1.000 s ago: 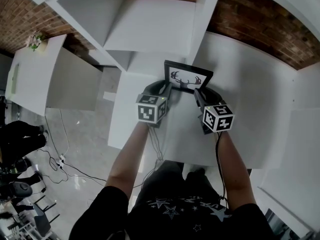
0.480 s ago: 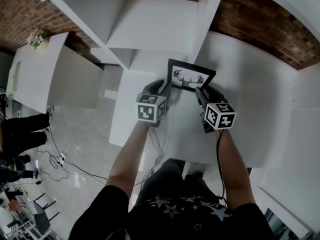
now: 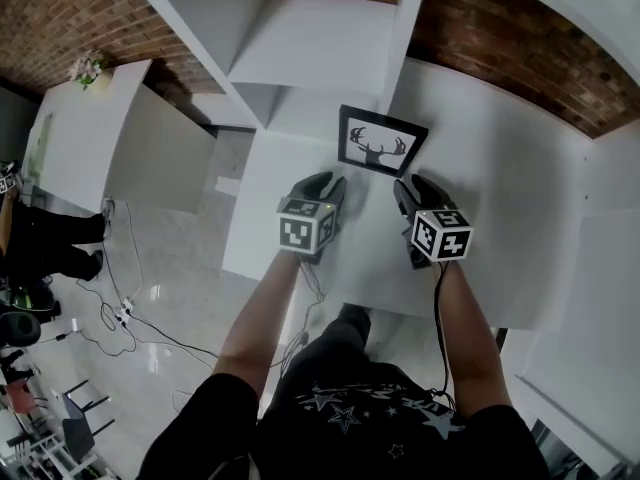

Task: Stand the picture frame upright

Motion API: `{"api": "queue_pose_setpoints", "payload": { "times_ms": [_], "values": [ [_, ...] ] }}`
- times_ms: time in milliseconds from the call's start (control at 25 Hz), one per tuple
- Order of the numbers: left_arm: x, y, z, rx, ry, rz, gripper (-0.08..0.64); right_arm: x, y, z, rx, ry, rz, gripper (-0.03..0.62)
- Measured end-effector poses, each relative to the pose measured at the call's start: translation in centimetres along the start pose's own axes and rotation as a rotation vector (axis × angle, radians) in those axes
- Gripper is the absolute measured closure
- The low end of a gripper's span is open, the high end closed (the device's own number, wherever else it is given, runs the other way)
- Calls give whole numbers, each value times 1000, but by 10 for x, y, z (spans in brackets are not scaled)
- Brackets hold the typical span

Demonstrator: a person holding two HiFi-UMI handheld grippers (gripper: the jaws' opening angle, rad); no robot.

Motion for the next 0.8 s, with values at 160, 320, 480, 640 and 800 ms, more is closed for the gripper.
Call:
{"api": "queue_pose_setpoints", "payload": {
  "times_ms": [160,320,480,640,800],
  "values": [
    [-15,-17,-19,-3,14,-6,462,-8,-28,12,8,0,-22,426],
    [-21,-38,-46,-3,26,-20,462,-17,-61,19,6,-9,-37,426],
    [-32,-61,-73,-15,33,-43,462,-29,-95,26,-5,-16,-48,426],
    [-44,-89,-96,-14,45,-70,462,-38,-128,40,16,-23,-66,426],
    [-60,-118,-121,-12,55,-91,462,-51,-160,60,54,-44,-77,434]
  ]
}}
Point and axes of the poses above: the fingertips, and each gripper's own axes: y forward along the fingers, z to its left, x out of its top, the point moved 3 cm from there along -y, backward along the fingers
